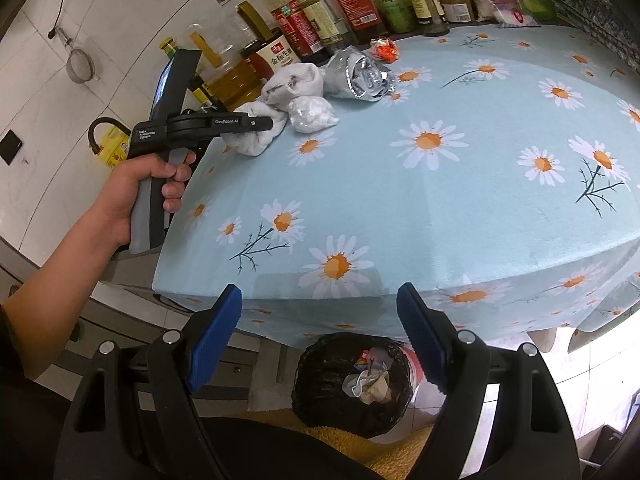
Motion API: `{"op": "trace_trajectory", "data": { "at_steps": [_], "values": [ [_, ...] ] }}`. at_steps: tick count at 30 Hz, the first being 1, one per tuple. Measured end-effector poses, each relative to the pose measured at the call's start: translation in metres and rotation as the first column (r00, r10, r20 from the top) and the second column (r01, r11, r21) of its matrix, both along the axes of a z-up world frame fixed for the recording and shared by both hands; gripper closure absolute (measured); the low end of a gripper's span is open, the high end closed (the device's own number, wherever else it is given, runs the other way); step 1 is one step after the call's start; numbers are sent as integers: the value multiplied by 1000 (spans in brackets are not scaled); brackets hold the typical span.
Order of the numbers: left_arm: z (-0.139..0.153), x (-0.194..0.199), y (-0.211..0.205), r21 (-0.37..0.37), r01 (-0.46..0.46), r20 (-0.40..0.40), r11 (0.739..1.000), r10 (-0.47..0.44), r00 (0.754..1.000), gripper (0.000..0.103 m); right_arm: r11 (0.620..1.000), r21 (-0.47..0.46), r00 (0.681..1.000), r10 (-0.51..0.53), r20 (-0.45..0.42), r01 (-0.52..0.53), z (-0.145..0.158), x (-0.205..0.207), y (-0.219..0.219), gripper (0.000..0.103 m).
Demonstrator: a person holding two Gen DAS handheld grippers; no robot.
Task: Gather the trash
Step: 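Grasp the beige knitted cloth with the left gripper and lift it, then grasp the crumpled aluminium foil with the right gripper while the left gripper holds the cloth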
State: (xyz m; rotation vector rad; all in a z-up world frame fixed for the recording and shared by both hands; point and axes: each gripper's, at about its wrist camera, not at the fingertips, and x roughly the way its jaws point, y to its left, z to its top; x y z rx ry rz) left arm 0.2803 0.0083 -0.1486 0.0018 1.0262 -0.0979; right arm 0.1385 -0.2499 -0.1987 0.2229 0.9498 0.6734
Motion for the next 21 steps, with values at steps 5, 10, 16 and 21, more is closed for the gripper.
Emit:
{"op": "trace_trajectory", "data": {
  "at_steps": [5, 10, 16, 21],
  "values": [
    [6, -18, 4, -1, -21, 21, 1000, 21, 1000, 70, 1000, -12, 1000, 1, 22, 0, 5, 3, 0, 24],
    [13, -39, 6, -17, -39, 34, 999, 40, 999, 70, 1000, -7, 999, -29, 46, 29, 14, 14, -6, 24],
    [24, -72, 4, -55, -51, 44, 997, 54, 998, 70, 999, -27, 991, -42, 130, 46, 30, 30, -9, 24],
    [24, -99, -2, -69, -61, 22, 996, 62, 998, 70, 999, -14, 983, -42, 178, 45, 45, 52, -9, 24]
  ]
}}
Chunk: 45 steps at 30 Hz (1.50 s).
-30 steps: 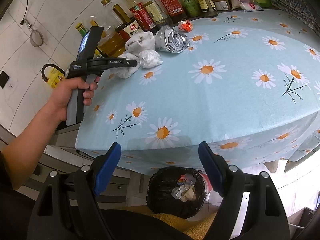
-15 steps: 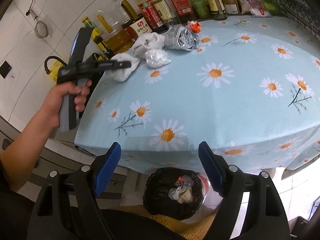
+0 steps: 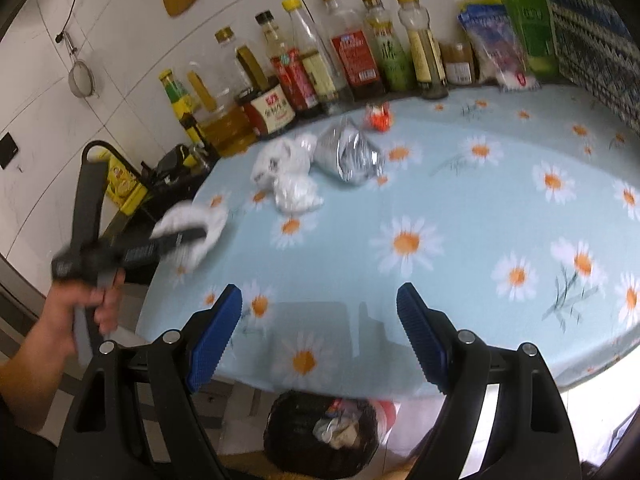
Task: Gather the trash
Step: 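Grasp the crumpled aluminium foil with the right gripper while the left gripper holds the cloth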
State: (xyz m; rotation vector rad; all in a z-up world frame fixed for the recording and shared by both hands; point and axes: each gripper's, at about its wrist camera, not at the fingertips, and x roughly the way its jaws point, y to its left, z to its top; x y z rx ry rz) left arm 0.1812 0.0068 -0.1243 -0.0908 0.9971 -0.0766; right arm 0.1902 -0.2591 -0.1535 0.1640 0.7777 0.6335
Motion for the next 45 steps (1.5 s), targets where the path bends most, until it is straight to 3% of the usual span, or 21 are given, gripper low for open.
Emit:
{"op": "trace_trajectory", "data": {
  "at_steps": [6, 16, 29, 33, 37, 42, 45],
  "values": [
    [1, -31, -1, -40, -28, 6, 999, 28, 1000, 70, 998, 64, 1000, 20, 7, -21, 19, 25, 4, 24],
    [2, -77, -4, -30, -48, 5, 998, 49, 999, 70, 999, -4, 998, 53, 43, -53, 34, 83, 28, 24],
    [5, -115, 8, -77, -119, 5, 990, 120, 993, 70, 989, -125, 995, 77, -61, -84, 1, 189, 66, 24],
    [1, -126, 13, -144, -130, -18, 981, 129, 992, 70, 971, -180, 984, 141, -107, -158, -17, 203, 84, 24],
    [-4, -132, 10, -165, -133, -31, 977, 129, 991, 70, 967, -193, 983, 145, -114, -165, -25, 211, 86, 24],
    [-6, -137, 5, -175, -121, -37, 977, 117, 992, 70, 962, -205, 977, 153, -149, -182, -31, 214, 95, 42],
    [-6, -140, 2, -170, -117, -41, 978, 112, 993, 70, 961, -206, 978, 158, -133, -184, -32, 209, 96, 46]
  ]
}}
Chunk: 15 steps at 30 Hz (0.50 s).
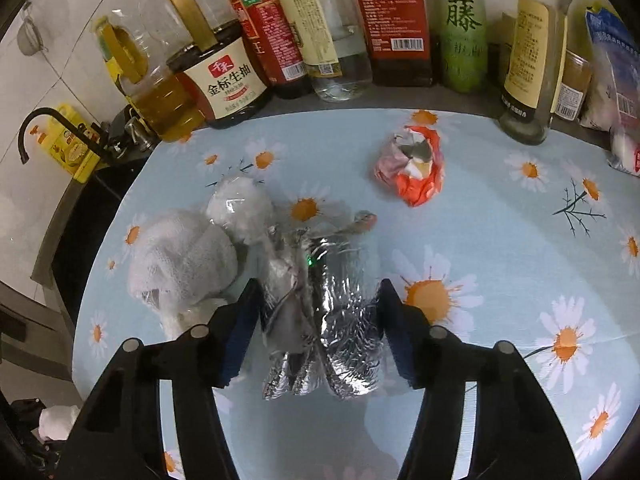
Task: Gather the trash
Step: 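Grasp the crumpled aluminium foil with the right gripper while the left gripper holds the cloth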
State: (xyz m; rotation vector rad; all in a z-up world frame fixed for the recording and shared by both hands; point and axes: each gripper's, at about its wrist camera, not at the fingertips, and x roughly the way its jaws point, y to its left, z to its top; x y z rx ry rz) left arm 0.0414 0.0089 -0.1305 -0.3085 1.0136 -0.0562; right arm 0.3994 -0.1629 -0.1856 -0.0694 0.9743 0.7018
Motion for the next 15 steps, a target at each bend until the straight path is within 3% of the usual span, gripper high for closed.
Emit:
{"op": "trace_trajectory", "data": {
  "at_steps": [15],
  "values": [
    [9, 2, -11, 10, 24, 23, 1000, -24, 999, 70, 998, 69, 1000, 5, 29, -7, 27, -34, -24, 48]
  ]
}}
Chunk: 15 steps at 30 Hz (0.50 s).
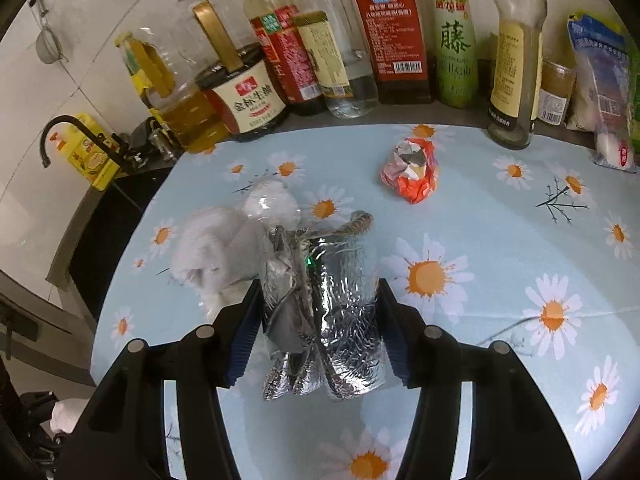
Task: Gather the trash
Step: 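Grasp the crumpled aluminium foil with the right gripper while the left gripper holds the cloth, then lower the held cloth and foil down toward the trash bin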
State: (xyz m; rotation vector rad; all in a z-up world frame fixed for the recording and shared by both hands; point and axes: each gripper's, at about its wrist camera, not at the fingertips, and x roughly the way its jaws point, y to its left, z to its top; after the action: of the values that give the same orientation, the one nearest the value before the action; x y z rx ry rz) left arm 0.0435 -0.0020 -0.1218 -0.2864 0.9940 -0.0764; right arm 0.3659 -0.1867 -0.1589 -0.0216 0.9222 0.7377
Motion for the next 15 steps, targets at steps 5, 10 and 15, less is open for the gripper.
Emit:
{"op": "trace_trajectory", "data": {
  "at_steps": [5, 10, 15],
  "values": [
    [3, 3, -3, -2, 3, 10, 1000, -3, 1000, 70, 1000, 24, 1000, 7, 17, -7, 12, -19, -12, 47],
    [5, 10, -7, 0, 8, 8, 1000, -8, 1000, 70, 998, 63, 999, 16, 36, -18, 25, -40, -27, 47],
    [13, 16, -14, 2, 37, 27, 999, -37, 999, 70, 994, 105, 998, 33, 49, -38, 31, -64, -36, 47]
  ]
}}
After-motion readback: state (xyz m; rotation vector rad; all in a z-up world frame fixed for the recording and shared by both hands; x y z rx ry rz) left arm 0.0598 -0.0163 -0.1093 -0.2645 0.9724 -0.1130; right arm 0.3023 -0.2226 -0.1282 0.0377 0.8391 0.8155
